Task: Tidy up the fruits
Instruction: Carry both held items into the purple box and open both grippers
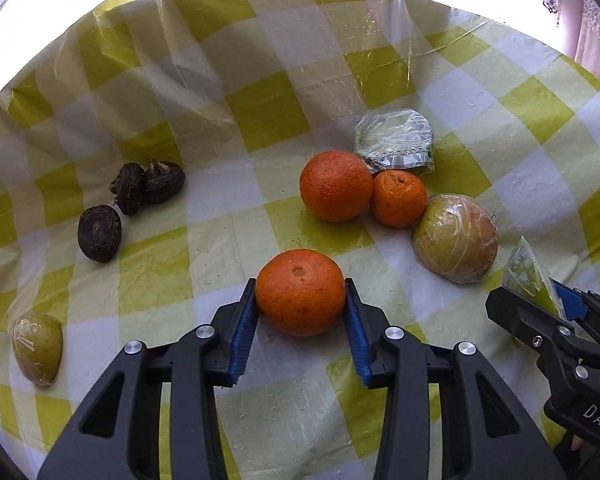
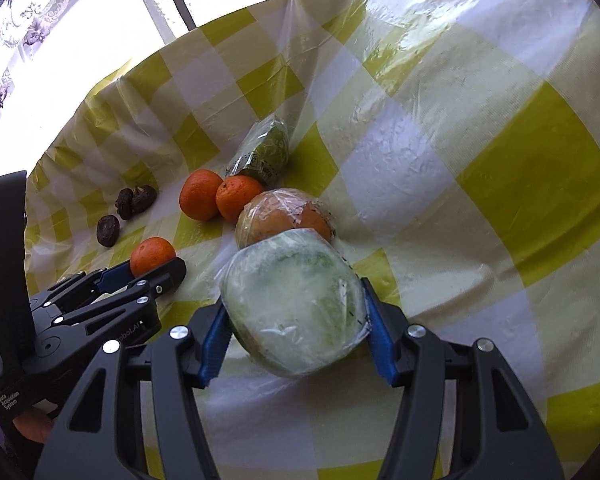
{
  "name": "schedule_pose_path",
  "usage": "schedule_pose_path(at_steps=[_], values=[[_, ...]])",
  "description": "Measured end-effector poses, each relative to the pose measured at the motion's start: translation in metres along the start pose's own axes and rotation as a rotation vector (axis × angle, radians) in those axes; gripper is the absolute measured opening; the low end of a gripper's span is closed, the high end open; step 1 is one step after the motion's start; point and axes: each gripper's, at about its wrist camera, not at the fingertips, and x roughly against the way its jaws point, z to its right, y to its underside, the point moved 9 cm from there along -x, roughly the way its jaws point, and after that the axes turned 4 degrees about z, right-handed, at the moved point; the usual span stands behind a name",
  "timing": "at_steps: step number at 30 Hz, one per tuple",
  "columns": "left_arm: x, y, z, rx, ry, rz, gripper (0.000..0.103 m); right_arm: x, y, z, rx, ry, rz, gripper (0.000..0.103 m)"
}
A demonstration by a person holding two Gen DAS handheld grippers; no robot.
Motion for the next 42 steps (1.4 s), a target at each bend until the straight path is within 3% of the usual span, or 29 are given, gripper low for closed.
schedule_pose_path(at_steps=[9,18,24,29,38,42], values=[[0.02,0.013,-0.019,0.083,-0.033,0.027,0.039,0.0,-0.003,0.0,-0.003,-0.011,0.01,0.059],[0.105,0.087,-0.03,0.171,-0.053,0.1,0.039,0.021,0.004,-0.014,0.027,-0.016,0.058,0.059],[0.159,0.139,-0.044,0.226,-0.075,0.126,0.039,0.062,0.054,-0.048,0.024,-0.073,0.056,0.059],[0.19,0.173,-0.054,0.244,-0.085,0.138,0.039,0.097,0.104,-0.09,0.127,-0.119,0.047,0.059],[0.225,0.203,-0.074,0.292,-0.118,0.168,0.039,0.128,0.16,-0.149,0.28,-0.187,-0.011,0.059],[0.244,0.21,-0.09,0.33,-0.149,0.189,0.039,0.135,0.169,-0.162,0.287,-0.219,-0.034,0.059]])
